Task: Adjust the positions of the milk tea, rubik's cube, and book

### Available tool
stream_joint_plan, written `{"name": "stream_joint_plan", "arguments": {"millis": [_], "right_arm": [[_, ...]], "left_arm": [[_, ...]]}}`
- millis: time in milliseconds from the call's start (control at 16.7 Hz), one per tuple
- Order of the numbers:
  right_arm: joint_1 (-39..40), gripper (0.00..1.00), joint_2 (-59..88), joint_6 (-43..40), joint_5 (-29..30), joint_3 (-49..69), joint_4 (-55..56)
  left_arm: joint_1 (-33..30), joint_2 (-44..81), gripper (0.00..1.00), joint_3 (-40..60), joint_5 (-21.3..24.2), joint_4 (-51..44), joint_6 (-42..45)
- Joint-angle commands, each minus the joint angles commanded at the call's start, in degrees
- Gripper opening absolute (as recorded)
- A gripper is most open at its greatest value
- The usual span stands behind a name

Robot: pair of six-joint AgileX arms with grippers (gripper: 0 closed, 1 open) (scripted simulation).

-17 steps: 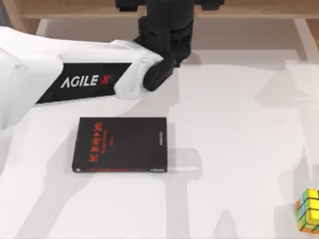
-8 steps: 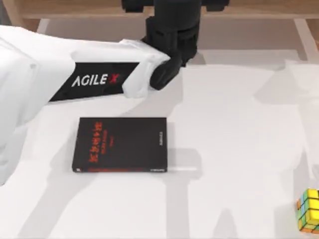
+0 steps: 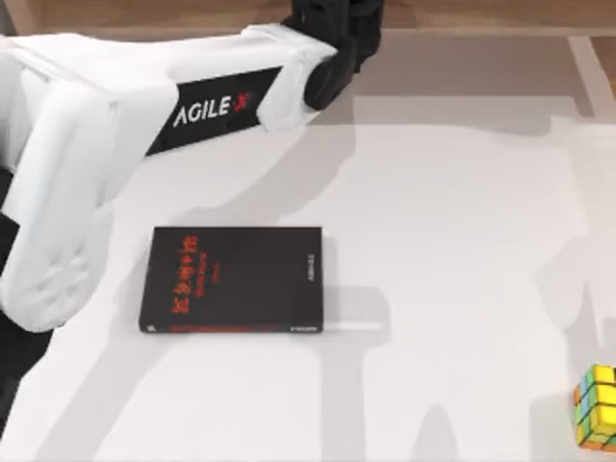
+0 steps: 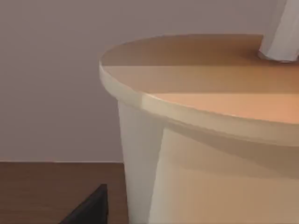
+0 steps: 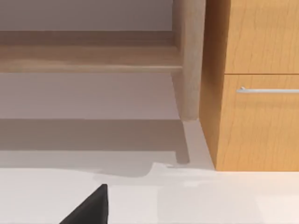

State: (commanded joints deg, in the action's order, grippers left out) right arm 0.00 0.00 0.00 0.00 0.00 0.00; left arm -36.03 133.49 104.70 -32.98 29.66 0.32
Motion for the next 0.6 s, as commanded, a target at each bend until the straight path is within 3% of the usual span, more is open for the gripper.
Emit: {"name": "stream_joint_plan", "arguments": {"millis": [360,600], "right_arm": [[0.0,1.0,0.0,0.0,0.0,0.0,0.0],[0.0,1.0,0.0,0.0,0.0,0.0,0.0]], "left_arm": [[0.7,1.6,1.0,2.6,0.7,-1.2,-0.1],[0.7,1.6,0.7,2.6,0.7,-1.2,-0.1]]}}
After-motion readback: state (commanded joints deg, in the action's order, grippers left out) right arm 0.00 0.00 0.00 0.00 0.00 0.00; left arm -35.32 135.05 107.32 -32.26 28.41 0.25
